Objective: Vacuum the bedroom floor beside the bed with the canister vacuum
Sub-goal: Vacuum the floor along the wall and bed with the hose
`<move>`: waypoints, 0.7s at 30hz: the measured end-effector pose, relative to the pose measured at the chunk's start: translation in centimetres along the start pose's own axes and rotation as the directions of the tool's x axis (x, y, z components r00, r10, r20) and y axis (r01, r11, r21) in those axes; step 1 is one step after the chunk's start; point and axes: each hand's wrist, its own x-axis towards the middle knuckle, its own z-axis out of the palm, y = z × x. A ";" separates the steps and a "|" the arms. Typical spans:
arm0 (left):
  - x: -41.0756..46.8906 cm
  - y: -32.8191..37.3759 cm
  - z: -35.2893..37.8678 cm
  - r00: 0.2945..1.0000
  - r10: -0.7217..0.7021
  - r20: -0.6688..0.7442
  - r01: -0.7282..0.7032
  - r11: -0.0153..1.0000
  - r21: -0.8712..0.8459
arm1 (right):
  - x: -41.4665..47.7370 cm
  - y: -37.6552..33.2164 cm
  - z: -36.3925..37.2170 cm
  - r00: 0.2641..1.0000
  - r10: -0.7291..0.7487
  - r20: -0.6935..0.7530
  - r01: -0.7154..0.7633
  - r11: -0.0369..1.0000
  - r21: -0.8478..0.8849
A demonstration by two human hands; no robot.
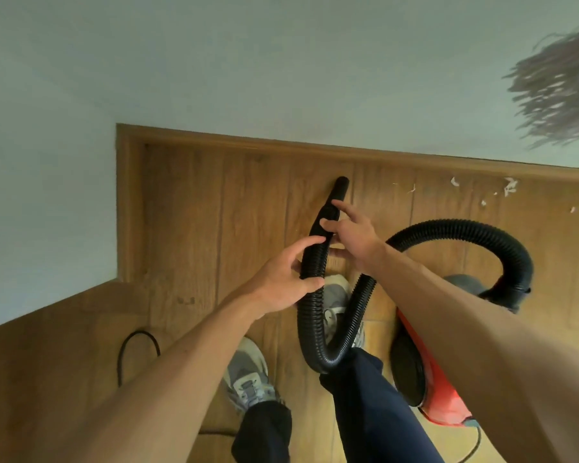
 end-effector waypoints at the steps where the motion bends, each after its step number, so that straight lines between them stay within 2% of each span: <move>1: 0.1 0.0 0.1 1.000 0.000 0.007 0.000 1.000 0.009 | 0.0 0.0 -0.1 1.000 -0.004 -0.004 0.004 1.000 0.004; 12: 1.0 1.1 2.6 0.996 -0.032 0.082 0.023 0.994 0.110 | -0.6 0.9 -3.7 0.999 0.013 -0.046 -0.009 0.998 0.070; 21: 2.6 2.5 7.0 0.996 -0.046 0.074 0.028 0.974 0.225 | -0.5 1.6 -8.3 0.998 0.030 -0.048 -0.023 0.989 0.146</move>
